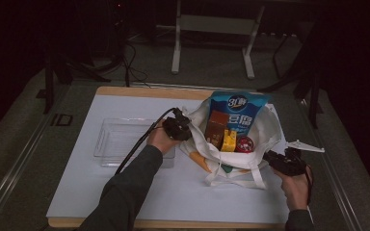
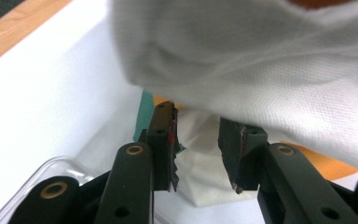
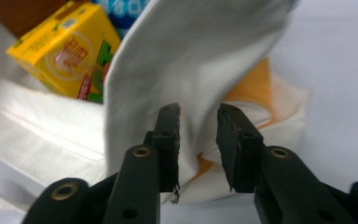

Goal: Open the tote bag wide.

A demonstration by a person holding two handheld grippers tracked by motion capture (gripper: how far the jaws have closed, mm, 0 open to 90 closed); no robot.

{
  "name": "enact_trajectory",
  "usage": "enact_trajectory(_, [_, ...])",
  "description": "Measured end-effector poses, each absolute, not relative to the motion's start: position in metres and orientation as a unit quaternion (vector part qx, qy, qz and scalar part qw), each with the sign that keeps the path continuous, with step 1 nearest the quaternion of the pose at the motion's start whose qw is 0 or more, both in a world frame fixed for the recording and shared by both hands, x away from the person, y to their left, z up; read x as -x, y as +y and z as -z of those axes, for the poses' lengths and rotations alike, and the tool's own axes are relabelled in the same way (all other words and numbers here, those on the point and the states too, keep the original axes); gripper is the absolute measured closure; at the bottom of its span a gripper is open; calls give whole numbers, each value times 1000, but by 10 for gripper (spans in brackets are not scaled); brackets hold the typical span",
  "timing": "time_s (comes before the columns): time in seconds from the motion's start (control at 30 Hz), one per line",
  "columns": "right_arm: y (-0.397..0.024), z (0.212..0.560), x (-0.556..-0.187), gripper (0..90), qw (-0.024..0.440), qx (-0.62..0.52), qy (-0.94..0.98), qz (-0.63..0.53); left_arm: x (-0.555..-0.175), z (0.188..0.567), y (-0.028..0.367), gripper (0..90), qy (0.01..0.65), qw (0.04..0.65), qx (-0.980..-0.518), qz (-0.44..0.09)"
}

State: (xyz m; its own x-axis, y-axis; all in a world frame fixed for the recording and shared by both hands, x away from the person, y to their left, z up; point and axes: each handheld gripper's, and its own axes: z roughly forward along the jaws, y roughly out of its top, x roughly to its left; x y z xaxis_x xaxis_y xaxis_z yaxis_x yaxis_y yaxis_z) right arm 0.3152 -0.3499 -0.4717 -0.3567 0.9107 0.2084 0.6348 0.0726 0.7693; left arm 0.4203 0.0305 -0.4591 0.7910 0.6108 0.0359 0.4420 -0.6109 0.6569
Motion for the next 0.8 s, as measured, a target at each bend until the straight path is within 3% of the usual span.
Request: enact_trajectory(0.8, [-377,425,-304,668,219,-536,687,-439,-387,397,70,642,282,429,-843,-160])
